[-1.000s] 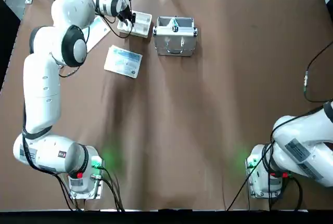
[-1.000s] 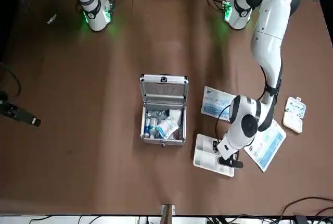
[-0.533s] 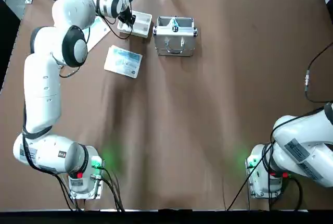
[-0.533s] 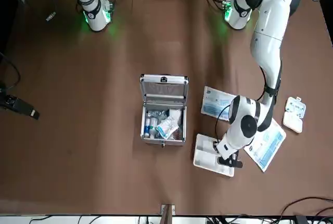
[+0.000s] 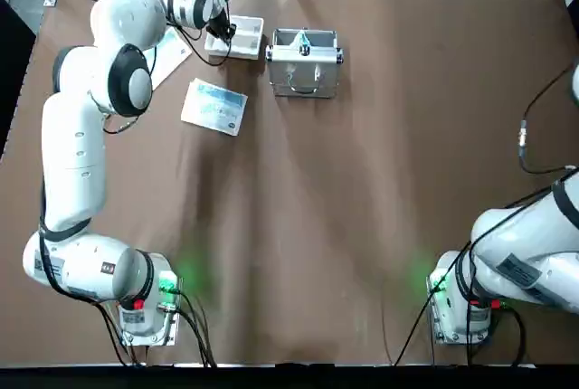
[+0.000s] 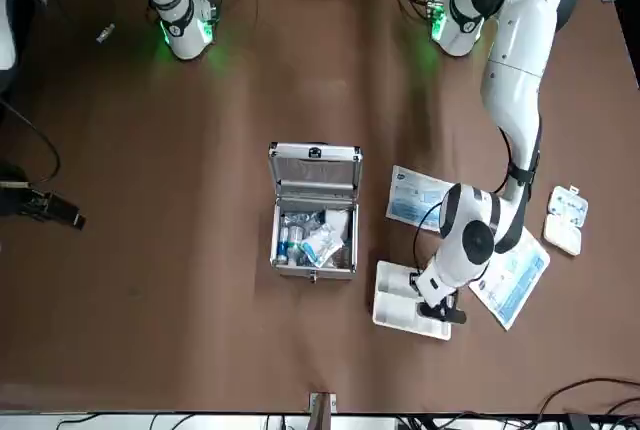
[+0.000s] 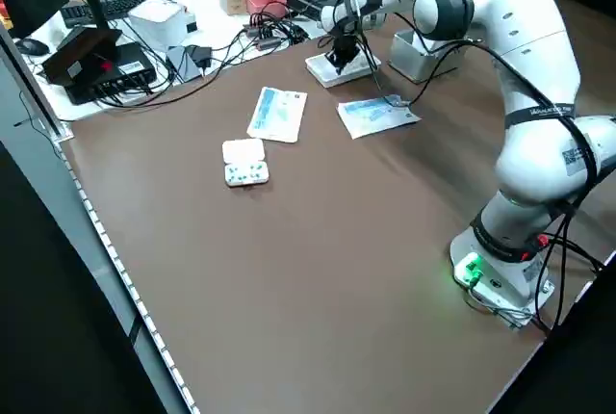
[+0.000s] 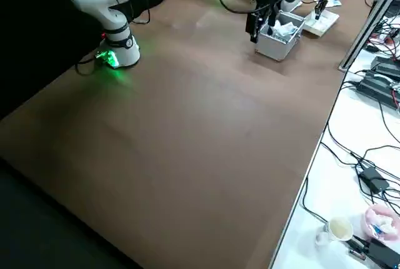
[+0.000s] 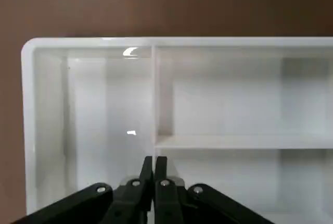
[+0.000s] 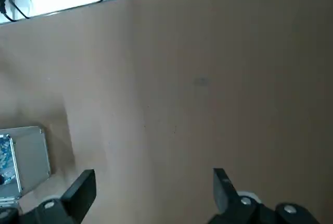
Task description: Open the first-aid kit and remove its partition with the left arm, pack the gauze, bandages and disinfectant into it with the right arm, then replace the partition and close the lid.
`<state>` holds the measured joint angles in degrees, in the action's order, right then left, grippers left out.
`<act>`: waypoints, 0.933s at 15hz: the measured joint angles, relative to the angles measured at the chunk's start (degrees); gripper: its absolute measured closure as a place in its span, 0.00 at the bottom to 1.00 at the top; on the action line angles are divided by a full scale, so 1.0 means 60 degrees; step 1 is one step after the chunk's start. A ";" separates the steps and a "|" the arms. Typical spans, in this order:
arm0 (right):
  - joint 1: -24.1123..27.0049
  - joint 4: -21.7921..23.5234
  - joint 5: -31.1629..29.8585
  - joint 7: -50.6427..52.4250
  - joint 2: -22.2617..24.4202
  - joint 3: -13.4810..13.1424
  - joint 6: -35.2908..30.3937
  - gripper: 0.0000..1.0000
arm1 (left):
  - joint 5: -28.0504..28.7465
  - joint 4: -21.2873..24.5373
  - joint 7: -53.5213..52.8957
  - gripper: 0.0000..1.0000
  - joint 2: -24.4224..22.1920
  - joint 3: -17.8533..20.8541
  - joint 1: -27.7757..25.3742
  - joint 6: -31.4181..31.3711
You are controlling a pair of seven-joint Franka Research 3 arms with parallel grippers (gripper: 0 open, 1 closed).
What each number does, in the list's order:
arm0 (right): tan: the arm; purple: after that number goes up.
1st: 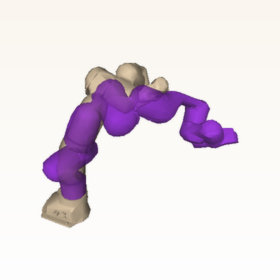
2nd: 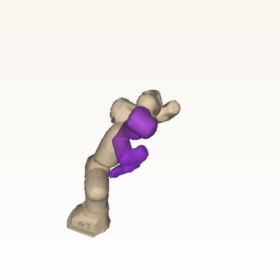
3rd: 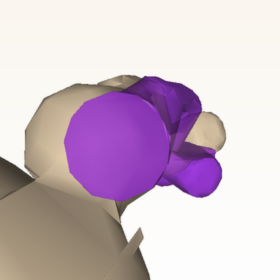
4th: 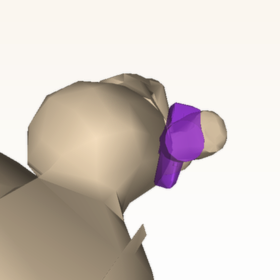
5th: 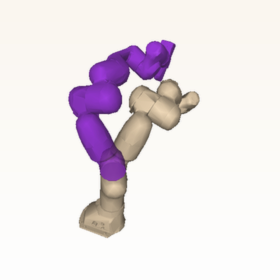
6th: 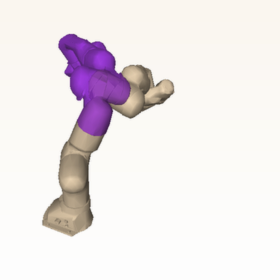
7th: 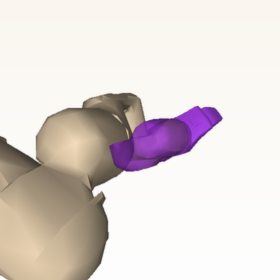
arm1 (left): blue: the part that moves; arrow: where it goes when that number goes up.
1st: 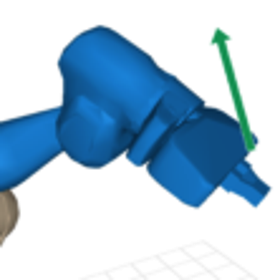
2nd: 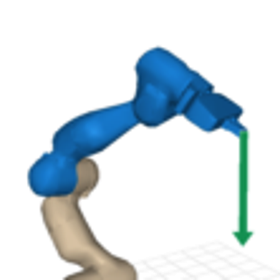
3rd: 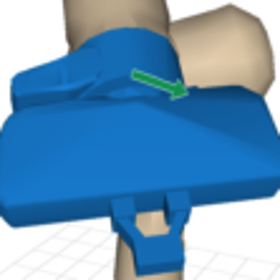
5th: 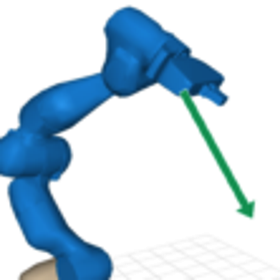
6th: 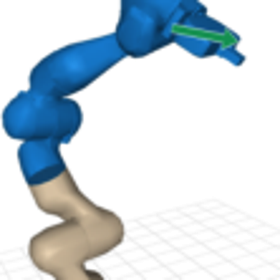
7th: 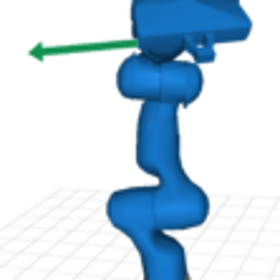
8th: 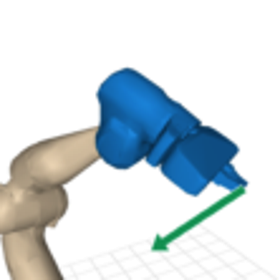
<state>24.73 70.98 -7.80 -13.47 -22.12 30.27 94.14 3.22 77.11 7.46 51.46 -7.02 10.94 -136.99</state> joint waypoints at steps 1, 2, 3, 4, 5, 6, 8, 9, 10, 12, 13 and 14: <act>-0.0666 -0.0013 0.0386 0.0239 0.0230 -0.0934 -0.0032 0.01 | 0.0000 -0.0055 0.0000 0.96 -0.0037 0.0002 -0.0007 0.0000; -0.1335 -0.0016 0.0789 0.0560 0.0459 -0.1906 -0.0071 0.01 | 0.0000 -0.0114 0.0000 0.96 -0.0106 0.0002 -0.0015 0.0023; -0.1992 -0.0017 0.1210 0.0938 0.0661 -0.2901 -0.0108 0.01 | 0.0000 -0.0170 0.0000 0.96 -0.0231 0.0002 -0.0023 0.0166; -0.2603 -0.0017 0.1583 0.1286 0.0817 -0.3858 -0.0141 0.02 | 0.0000 -0.0230 0.0001 0.96 -0.0415 0.0001 -0.0031 0.0468; -0.3737 -0.0001 0.2001 0.1735 0.1056 -0.5516 -0.0276 0.01 | 0.0000 -0.0312 0.0005 0.96 -0.0917 0.0001 -0.0046 0.1198; -0.4137 0.0054 0.2052 0.1804 0.1197 -0.6008 -0.0338 0.01 | 0.0000 -0.0326 0.0007 0.96 -0.1200 -0.0002 -0.0047 0.1586; -0.4524 0.0305 0.2060 0.1813 0.1627 -0.6351 -0.0424 0.01 | -0.0001 -0.0332 0.0138 0.96 -0.1754 -0.0037 -0.0009 0.2371; -0.4588 0.0532 0.2060 0.1813 0.1930 -0.6382 -0.0437 0.01 | -0.0001 -0.0332 0.0334 0.96 -0.2006 -0.0060 0.0030 0.2732; -0.4594 0.0794 0.2060 0.1813 0.2248 -0.6382 -0.0438 0.01 | -0.0001 -0.0330 0.0579 0.96 -0.2208 -0.0083 0.0074 0.3068; -0.4360 0.1341 0.2059 0.1826 0.2794 -0.6143 -0.0430 0.01 | -0.0001 -0.0320 0.1097 0.96 -0.2450 -0.0199 0.0185 0.3564; -0.4076 0.1581 0.2058 0.1837 0.2980 -0.5797 -0.0370 0.01 | -0.0002 -0.0311 0.1446 0.96 -0.2495 -0.0312 0.0270 0.3668; -0.3873 0.1815 0.2057 0.1838 0.3136 -0.5509 -0.0247 0.01 | -0.0002 -0.0305 0.1846 0.96 -0.2512 -0.0417 0.0401 0.3709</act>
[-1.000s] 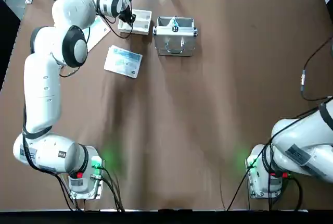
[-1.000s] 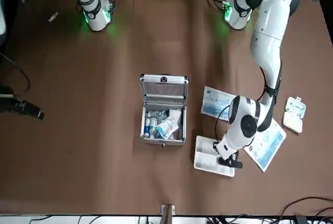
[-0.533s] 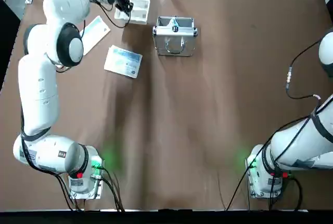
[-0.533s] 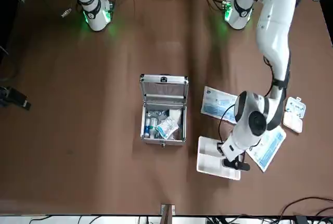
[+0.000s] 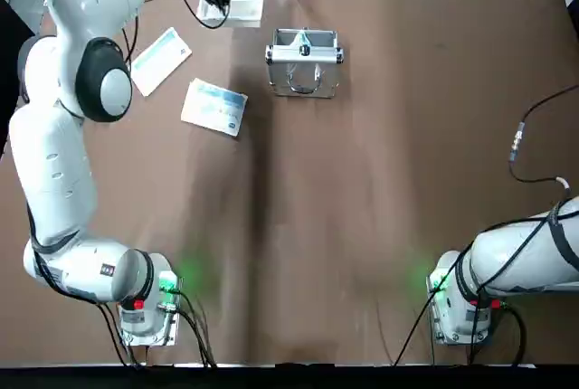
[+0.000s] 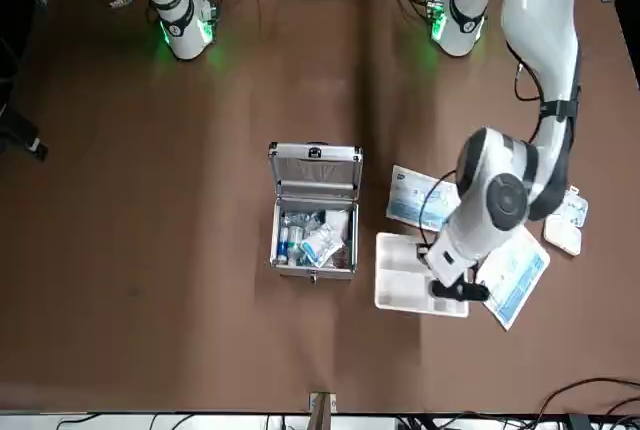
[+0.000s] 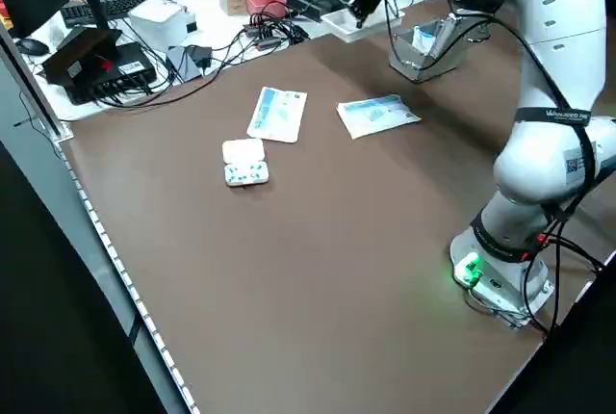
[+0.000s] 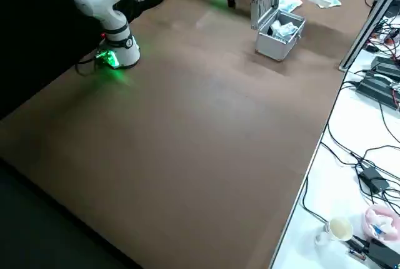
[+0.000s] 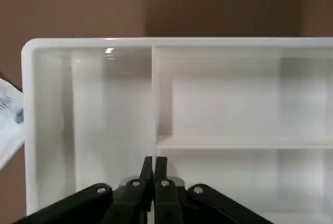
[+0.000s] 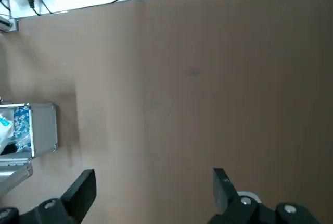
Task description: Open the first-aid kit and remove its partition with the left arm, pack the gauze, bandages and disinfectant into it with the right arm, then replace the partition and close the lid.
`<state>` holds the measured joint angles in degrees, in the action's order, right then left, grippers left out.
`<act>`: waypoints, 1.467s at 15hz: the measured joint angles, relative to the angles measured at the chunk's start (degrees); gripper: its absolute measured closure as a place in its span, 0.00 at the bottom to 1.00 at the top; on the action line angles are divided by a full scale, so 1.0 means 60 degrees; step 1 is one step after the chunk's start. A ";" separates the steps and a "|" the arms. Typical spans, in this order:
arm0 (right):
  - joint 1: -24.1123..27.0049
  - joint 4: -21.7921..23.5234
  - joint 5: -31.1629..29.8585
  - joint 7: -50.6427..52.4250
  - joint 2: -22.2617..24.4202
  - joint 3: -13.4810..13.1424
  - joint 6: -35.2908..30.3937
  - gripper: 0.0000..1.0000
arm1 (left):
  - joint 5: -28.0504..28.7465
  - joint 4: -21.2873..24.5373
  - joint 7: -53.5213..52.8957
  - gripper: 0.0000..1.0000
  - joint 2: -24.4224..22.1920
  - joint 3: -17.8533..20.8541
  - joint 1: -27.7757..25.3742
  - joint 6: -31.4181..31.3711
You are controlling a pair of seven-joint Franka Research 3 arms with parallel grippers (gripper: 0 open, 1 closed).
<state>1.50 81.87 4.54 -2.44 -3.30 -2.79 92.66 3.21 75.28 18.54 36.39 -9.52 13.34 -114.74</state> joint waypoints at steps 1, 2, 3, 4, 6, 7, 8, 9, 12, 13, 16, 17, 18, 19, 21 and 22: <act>0.0097 0.0251 -0.0002 0.0000 0.0137 0.0177 0.0154 0.01 | 0.0000 0.0004 0.0405 0.96 -0.0001 -0.0088 0.0166 0.0008; 0.0144 0.0499 -0.0004 0.0000 0.0258 0.0265 0.0319 0.01 | 0.0000 0.0014 0.0805 0.96 -0.0001 -0.0148 0.0378 0.0008; 0.0155 0.0706 -0.0004 0.0011 0.0347 0.0293 0.0439 0.01 | 0.0000 0.0023 0.1180 0.96 -0.0001 -0.0175 0.0626 0.0008; 0.0157 0.0857 -0.0004 0.0030 0.0406 0.0306 0.0513 0.01 | 0.0000 0.0030 0.1532 0.96 -0.0001 -0.0182 0.0882 0.0009; 0.0172 0.1022 -0.0005 0.0051 0.0456 0.0320 0.0551 0.01 | 0.0000 0.0039 0.2199 0.96 -0.0001 -0.0189 0.1338 0.0009; 0.0193 0.1063 -0.0019 0.0080 0.0458 0.0320 0.0557 0.01 | 0.0000 0.0053 0.2476 0.96 -0.0001 -0.0192 0.1550 0.0011; 0.0217 0.1081 -0.0098 0.0110 0.0458 0.0320 0.0558 0.01 | 0.0000 0.0077 0.2706 0.96 0.0000 -0.0193 0.1744 0.0014; 0.0231 0.1083 -0.0280 0.0130 0.0459 0.0319 0.0558 0.01 | 0.0000 0.0107 0.2925 0.96 0.0002 -0.0194 0.1925 0.0014; 0.0237 0.1088 -0.0584 0.0140 0.0459 0.0328 0.0555 0.01 | 0.0000 0.0153 0.3457 0.96 0.0029 -0.0187 0.2357 0.0007; 0.0237 0.1088 -0.0597 0.0140 0.0459 0.0334 0.0555 0.01 | 0.0000 0.0148 0.3642 0.96 0.0051 -0.0184 0.2476 -0.0014; 0.0282 0.1088 -0.0609 0.0140 0.0459 0.0341 0.0555 0.01 | 0.0000 -0.0115 0.3856 0.96 0.0244 -0.0175 0.2713 -0.0153; 0.0311 0.1088 -0.0610 0.0140 0.0459 0.0341 0.0556 0.01 | 0.0000 -0.0166 0.3856 0.96 0.0289 -0.0173 0.2735 -0.0207; 0.0347 0.1088 -0.0610 0.0140 0.0459 0.0340 0.0569 0.01 | 0.0000 -0.0204 0.3855 0.96 0.0333 -0.0169 0.2765 -0.0250; 0.0402 0.1089 -0.0608 0.0140 0.0459 0.0340 0.0589 0.01 | 0.0000 -0.0228 0.3853 0.96 0.0384 -0.0163 0.2808 -0.0314; 0.0512 0.1089 -0.0603 0.0142 0.0459 0.0339 0.0599 0.01 | 0.0000 -0.0244 0.3842 0.96 0.0489 -0.0139 0.2904 -0.0547; 0.0538 0.1089 -0.0602 0.0143 0.0459 0.0339 0.0599 0.01 | 0.0000 -0.0247 0.3829 0.96 0.0544 -0.0128 0.2940 -0.0649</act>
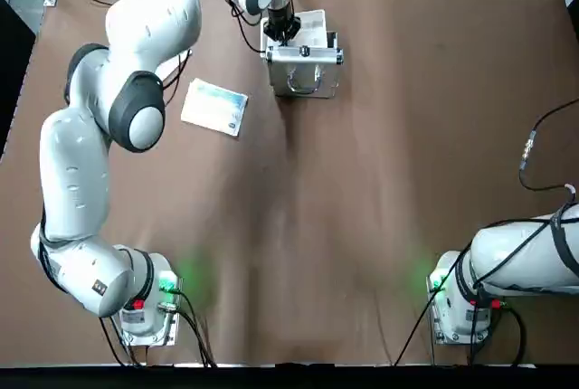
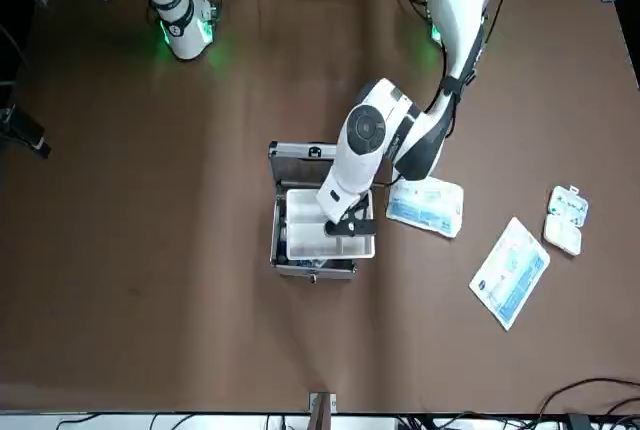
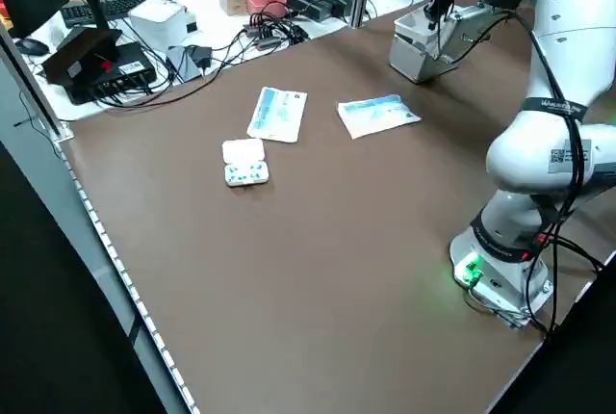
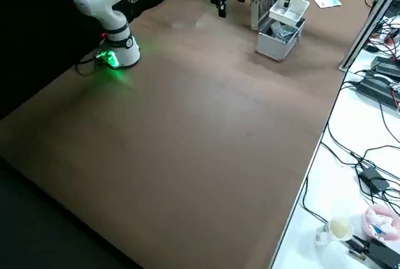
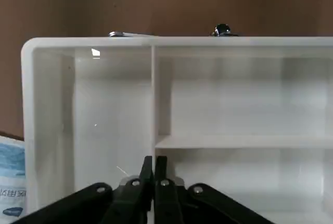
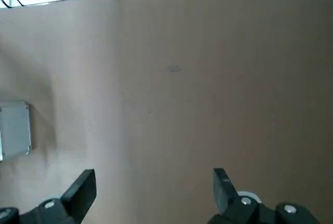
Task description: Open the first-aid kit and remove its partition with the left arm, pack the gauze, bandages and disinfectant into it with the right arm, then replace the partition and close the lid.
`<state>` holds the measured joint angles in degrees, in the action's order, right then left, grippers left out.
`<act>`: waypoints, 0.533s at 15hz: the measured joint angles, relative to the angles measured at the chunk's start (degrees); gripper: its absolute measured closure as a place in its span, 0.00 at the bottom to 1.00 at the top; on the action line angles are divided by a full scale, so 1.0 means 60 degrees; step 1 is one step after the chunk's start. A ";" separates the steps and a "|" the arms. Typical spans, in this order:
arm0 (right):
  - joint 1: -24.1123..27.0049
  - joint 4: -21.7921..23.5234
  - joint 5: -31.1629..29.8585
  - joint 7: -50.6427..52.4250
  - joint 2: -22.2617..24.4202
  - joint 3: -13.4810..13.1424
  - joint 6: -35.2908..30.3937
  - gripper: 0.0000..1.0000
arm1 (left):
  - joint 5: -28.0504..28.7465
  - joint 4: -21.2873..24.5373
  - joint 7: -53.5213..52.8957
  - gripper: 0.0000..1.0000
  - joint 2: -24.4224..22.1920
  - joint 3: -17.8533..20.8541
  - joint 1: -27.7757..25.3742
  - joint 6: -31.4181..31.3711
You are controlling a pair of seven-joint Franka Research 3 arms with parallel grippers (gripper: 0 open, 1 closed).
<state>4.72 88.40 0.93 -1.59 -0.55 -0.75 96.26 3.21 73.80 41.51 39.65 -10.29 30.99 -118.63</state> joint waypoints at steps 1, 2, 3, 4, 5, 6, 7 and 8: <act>0.0007 0.0001 0.0000 0.0001 0.0000 0.0000 0.0001 0.01 | 0.0001 -0.0005 -0.0031 0.96 0.0052 0.0009 0.0020 -0.0092; 0.0007 0.0004 0.0000 0.0003 0.0000 0.0005 0.0001 0.01 | 0.0001 -0.0018 -0.0086 0.96 0.0102 0.0015 0.0032 -0.0186; 0.0007 0.0010 -0.0007 0.0054 0.0000 0.0016 0.0000 0.01 | 0.0001 -0.0030 -0.0139 0.96 0.0147 0.0019 0.0048 -0.0259; 0.0005 0.0023 -0.0008 0.0195 -0.0001 0.0029 0.0000 0.01 | 0.0001 -0.0035 -0.0154 0.96 0.0183 0.0022 0.0066 -0.0298; 0.0005 0.0049 -0.0009 0.0330 -0.0003 0.0041 0.0000 0.02 | 0.0001 -0.0035 -0.0163 0.96 0.0213 0.0024 0.0086 -0.0356; 0.0004 0.0089 -0.0009 0.0413 -0.0009 0.0050 0.0000 0.01 | 0.0001 -0.0035 -0.0168 0.96 0.0236 0.0024 0.0113 -0.0429; 0.0005 0.0127 -0.0011 0.0457 -0.0015 0.0052 0.0001 0.01 | 0.0001 -0.0037 -0.0169 0.96 0.0260 0.0024 0.0151 -0.0467; 0.0006 0.0147 -0.0011 0.0482 -0.0022 0.0052 0.0002 0.01 | 0.0001 -0.0037 -0.0169 0.96 0.0288 0.0024 0.0189 -0.0484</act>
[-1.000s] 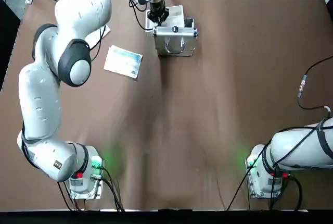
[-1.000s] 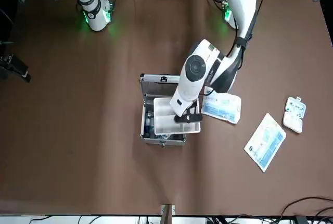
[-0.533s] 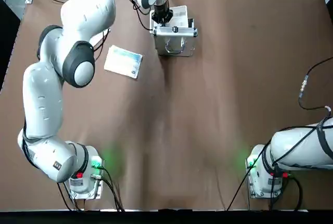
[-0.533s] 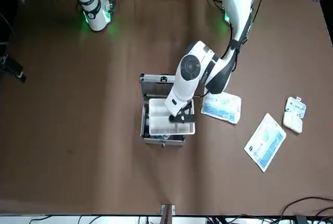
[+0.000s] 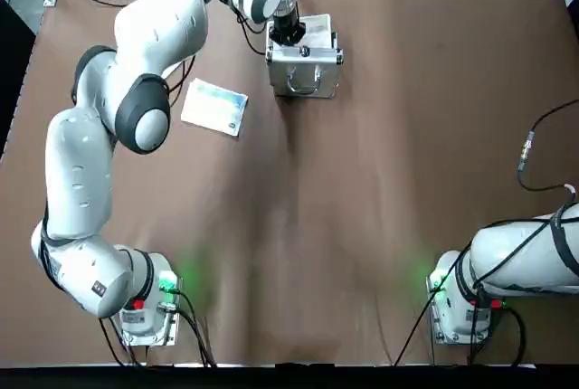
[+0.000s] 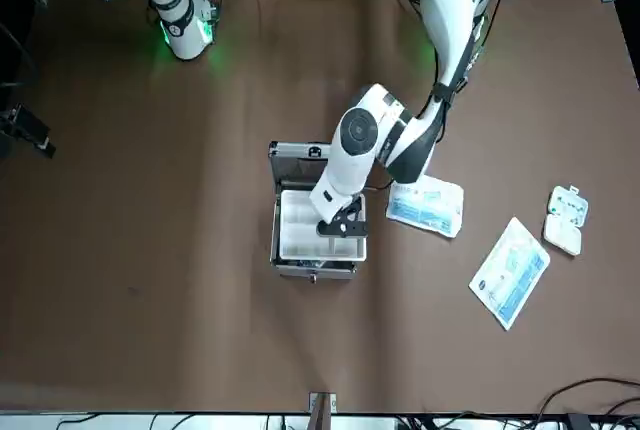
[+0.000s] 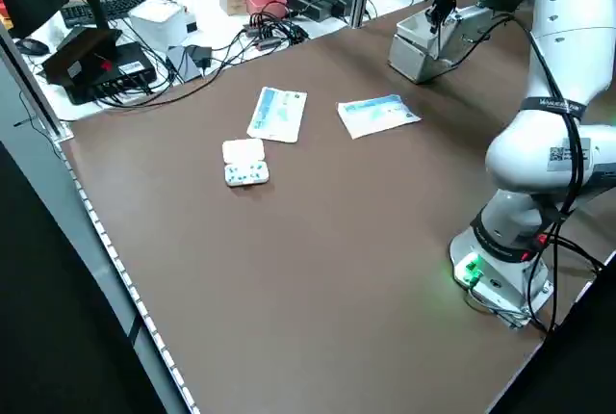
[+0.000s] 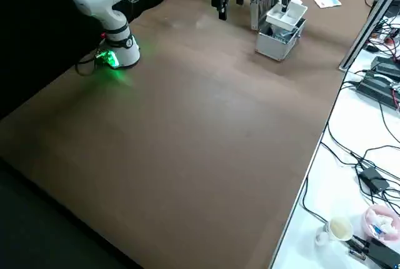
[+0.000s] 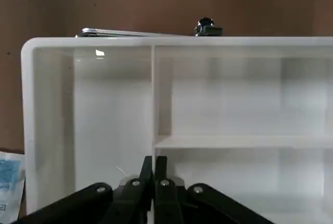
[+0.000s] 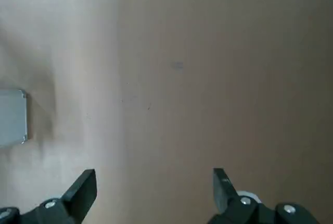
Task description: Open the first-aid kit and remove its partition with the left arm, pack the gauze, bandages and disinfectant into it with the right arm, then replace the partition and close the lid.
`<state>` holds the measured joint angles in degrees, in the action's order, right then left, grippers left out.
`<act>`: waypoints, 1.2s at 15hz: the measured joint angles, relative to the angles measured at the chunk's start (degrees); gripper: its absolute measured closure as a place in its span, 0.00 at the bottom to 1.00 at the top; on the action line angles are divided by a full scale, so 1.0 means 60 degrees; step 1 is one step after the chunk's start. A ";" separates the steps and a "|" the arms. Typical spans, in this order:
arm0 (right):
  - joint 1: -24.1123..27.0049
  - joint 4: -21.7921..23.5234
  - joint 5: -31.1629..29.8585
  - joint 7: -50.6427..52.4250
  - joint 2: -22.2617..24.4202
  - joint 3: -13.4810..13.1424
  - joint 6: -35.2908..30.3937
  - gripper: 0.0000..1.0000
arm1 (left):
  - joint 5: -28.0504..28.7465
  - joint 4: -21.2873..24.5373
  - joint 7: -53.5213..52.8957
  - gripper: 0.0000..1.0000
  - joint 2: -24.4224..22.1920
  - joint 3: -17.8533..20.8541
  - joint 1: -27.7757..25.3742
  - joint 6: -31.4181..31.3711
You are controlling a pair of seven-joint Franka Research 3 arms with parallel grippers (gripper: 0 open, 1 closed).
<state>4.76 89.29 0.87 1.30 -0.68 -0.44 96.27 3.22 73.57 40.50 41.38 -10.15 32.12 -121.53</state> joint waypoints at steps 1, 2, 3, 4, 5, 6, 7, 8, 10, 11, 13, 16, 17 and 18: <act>0.0001 0.0011 0.0000 0.0015 -0.0003 0.0000 0.0002 0.01 | 0.0000 0.0000 0.0000 0.96 0.0032 0.0000 0.0028 -0.0012; 0.0004 0.0016 -0.0001 0.0022 -0.0002 0.0000 0.0007 0.01 | 0.0000 -0.0001 0.0000 0.96 0.0065 0.0000 0.0043 -0.0035; 0.0010 0.0017 -0.0001 0.0024 -0.0002 -0.0001 0.0013 0.01 | 0.0000 -0.0001 0.0000 0.96 0.0090 0.0001 0.0046 -0.0056; 0.0019 0.0018 -0.0001 0.0025 -0.0002 -0.0001 0.0025 0.01 | 0.0000 -0.0002 0.0000 0.96 0.0108 0.0005 0.0045 -0.0073; 0.0026 0.0019 -0.0001 0.0026 -0.0002 -0.0002 0.0035 0.01 | 0.0000 -0.0005 0.0000 0.96 0.0120 0.0009 0.0045 -0.0084; 0.0031 0.0020 -0.0001 0.0027 -0.0002 -0.0003 0.0046 0.01 | 0.0000 -0.0007 0.0000 0.96 0.0125 0.0011 0.0045 -0.0088; 0.0034 0.0023 -0.0001 0.0029 -0.0003 -0.0003 0.0047 0.01 | 0.0000 -0.0007 0.0000 0.96 0.0127 0.0011 0.0045 -0.0089; 0.0036 0.0036 -0.0001 0.0034 -0.0012 -0.0003 0.0049 0.01 | 0.0000 -0.0008 0.0000 0.96 0.0146 0.0012 0.0052 -0.0089; 0.0038 0.0040 -0.0001 0.0036 -0.0031 -0.0002 0.0057 0.01 | 0.0003 -0.0008 0.0000 0.96 0.0194 0.0032 0.0103 -0.0089; 0.0040 0.0040 -0.0001 0.0037 -0.0041 -0.0003 0.0061 0.01 | 0.0006 -0.0009 0.0000 0.96 0.0199 0.0073 0.0141 -0.0093; 0.0044 0.0042 -0.0001 0.0041 -0.0064 -0.0003 0.0061 0.01 | 0.0010 -0.0015 0.0000 0.96 0.0199 0.0121 0.0177 -0.0093; 0.0046 0.0042 -0.0001 0.0043 -0.0088 -0.0003 0.0082 0.01 | 0.0162 -0.0017 -0.0072 0.96 0.0202 0.0141 0.0177 -0.0095; 0.0047 0.0042 -0.0001 0.0043 -0.0093 -0.0003 0.0086 0.01 | 0.0186 -0.0017 -0.0151 0.96 0.0204 0.0153 0.0178 -0.0095; 0.0050 0.0042 -0.0001 0.0044 -0.0095 -0.0003 0.0086 0.01 | 0.0198 -0.0017 -0.0228 0.96 0.0205 0.0159 0.0184 -0.0097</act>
<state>5.06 89.54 0.86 1.57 -1.25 -0.46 96.79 4.41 73.47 39.13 42.61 -9.19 33.23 -122.12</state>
